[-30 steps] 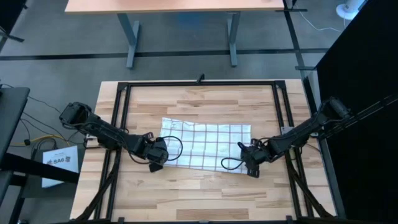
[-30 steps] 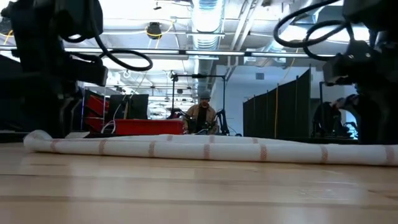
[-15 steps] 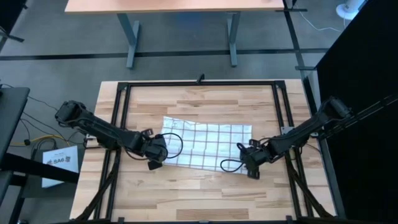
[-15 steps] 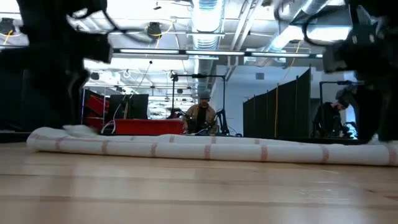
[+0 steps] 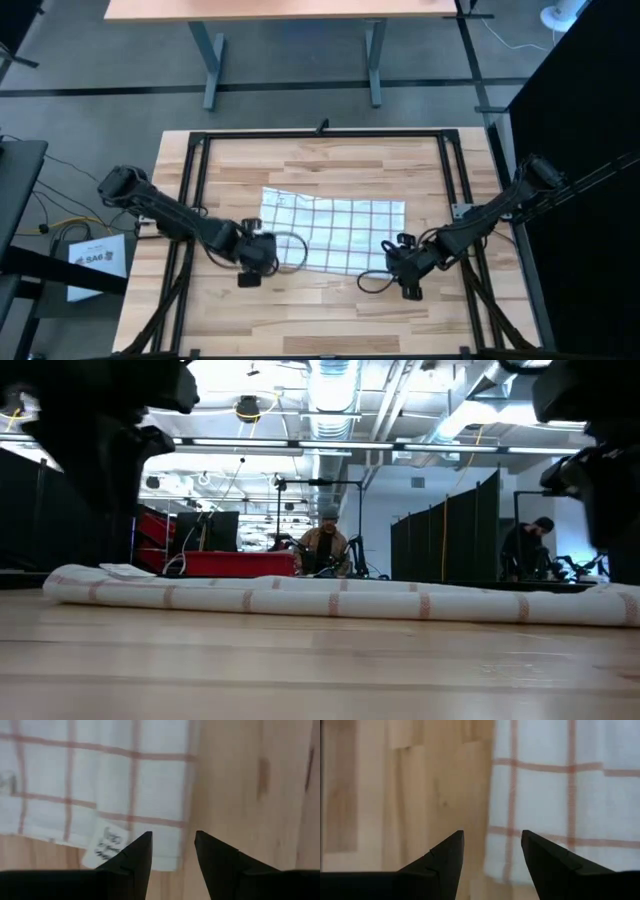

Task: Roll towel
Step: Fold the white striped towel

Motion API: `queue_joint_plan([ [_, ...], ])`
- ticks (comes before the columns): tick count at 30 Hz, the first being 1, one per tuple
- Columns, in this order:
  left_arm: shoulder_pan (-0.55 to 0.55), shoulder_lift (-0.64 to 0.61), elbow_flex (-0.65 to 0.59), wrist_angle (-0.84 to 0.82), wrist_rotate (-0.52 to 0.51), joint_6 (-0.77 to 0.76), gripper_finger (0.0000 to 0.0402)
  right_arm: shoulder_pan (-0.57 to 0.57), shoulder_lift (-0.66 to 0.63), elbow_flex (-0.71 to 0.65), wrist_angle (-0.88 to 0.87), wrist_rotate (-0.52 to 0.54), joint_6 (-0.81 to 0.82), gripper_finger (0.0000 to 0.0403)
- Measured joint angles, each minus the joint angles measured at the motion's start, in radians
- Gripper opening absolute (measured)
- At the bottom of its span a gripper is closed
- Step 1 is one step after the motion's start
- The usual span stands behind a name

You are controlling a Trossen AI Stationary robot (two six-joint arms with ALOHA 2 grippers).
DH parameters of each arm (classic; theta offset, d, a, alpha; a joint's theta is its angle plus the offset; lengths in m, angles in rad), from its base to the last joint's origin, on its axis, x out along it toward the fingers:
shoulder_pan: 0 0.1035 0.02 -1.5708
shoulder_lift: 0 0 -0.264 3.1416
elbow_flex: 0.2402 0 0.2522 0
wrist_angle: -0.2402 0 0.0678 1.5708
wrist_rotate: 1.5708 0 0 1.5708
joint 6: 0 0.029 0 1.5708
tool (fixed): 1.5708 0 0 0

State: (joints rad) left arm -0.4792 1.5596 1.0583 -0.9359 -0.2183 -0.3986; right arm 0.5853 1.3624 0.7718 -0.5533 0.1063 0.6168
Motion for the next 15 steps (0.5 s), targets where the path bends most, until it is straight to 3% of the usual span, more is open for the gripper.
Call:
queue_joint_plan([
  [7,-0.097,0.213,0.098,-0.021,-0.106,-0.054,0.0137,-0.003,0.066,0.034,-0.071,0.0,-0.02,0.0187],
  [15,-0.117,0.276,0.088,-0.003,-0.187,-0.115,0.0137,-0.005,0.176,0.041,-0.064,-0.032,-0.01,0.0187],
])
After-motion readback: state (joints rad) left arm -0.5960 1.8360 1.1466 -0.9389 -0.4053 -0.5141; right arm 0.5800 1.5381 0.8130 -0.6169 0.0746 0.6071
